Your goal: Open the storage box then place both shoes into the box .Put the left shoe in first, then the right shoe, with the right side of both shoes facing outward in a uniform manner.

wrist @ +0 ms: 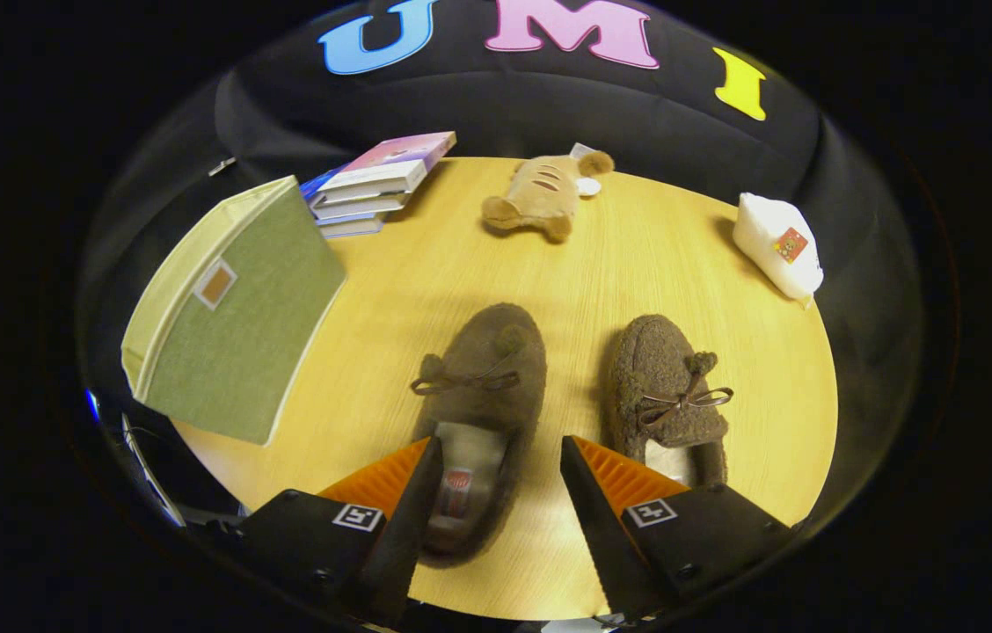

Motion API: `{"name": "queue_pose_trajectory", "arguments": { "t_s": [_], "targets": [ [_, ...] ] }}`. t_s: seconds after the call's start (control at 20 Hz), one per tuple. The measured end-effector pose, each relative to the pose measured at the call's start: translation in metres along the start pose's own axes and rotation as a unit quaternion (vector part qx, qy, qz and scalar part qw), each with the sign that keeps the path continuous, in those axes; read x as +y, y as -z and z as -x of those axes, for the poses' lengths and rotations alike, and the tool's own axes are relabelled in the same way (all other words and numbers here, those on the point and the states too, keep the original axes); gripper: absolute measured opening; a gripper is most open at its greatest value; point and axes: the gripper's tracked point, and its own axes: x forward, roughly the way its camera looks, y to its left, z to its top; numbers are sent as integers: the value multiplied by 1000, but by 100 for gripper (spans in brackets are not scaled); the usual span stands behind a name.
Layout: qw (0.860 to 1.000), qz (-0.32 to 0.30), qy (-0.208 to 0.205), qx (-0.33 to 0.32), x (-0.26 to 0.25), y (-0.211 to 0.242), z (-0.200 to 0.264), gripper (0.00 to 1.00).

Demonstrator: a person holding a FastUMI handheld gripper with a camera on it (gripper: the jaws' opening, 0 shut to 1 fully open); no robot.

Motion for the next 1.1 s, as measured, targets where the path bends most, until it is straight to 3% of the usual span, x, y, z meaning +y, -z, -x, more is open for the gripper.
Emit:
{"name": "queue_pose_trajectory", "arguments": {
  "t_s": [0.25,0.3,0.4,0.5,0.55,0.8,1.1],
  "targets": [
    [999,-18,35,-29,-14,-6,-38,69],
    [998,-24,41,-35,-16,-9,-42,55],
    [998,-35,41,-45,-11,-11,-47,39],
    [996,-27,66,-57,-18,-13,-46,14],
    [996,-31,66,-57,-16,-12,-44,9],
    [994,-41,47,-89,2,-40,-8,8],
    [987,-36,11,-156,41,-126,69,8]
  ]
}}
